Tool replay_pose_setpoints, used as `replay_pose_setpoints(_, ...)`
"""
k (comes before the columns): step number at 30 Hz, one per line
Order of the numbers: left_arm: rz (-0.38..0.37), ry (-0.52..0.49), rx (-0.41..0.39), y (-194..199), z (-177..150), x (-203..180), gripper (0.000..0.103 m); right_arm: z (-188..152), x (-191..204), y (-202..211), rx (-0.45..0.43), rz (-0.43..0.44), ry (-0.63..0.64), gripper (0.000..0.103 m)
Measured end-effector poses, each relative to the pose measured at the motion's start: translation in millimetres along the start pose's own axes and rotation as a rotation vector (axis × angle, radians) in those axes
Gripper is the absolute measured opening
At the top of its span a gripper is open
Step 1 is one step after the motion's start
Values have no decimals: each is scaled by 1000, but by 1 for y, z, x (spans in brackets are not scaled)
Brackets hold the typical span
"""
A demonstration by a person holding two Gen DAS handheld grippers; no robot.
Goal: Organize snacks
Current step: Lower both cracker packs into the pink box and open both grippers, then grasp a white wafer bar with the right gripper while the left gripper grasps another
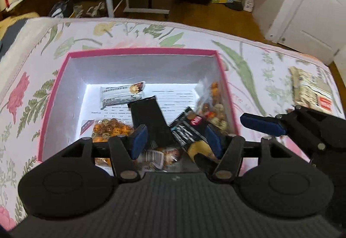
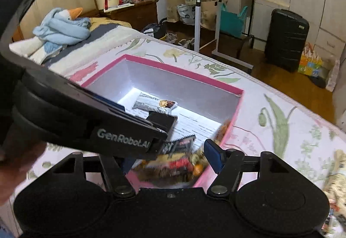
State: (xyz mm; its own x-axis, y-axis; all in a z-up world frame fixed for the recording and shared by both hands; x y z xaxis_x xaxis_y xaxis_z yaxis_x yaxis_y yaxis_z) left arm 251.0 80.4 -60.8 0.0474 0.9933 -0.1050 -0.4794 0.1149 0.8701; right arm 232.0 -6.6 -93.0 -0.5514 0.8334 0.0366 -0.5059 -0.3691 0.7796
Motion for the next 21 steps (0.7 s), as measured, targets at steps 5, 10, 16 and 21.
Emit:
replay_pose_setpoints(5,-23,-104,-26,37,-10,-19,65,-8,1,41,35,4,-18,73)
replay_pose_setpoints(10,-58,-212,-28,68,-26,-42,69,-21,-2,82,71,-38,-31,75)
replay_pose_setpoints(16,-141,-315,-31,87,-46,-72,80,-58,-20,131,72,-68,-114,77)
replay_pose_setpoints(21,-212,-377,-10,72,-66,-100,85,-116,-59,169,5,-80,-297,78)
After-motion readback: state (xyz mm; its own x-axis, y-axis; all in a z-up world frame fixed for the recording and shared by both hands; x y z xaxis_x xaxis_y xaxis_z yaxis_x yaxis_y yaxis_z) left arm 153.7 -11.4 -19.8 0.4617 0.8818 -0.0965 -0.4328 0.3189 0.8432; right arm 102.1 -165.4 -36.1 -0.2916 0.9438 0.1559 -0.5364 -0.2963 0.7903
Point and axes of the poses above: each gripper's, at about its wrist camera, not at the fingertips, and y roughly against the way its jaws point, x to its left, z to its top, the point moved 3 cm from there along -y, roughly the way its jaws point, and after that the axes turned 3 degrees about x, right-handed, at the moved point
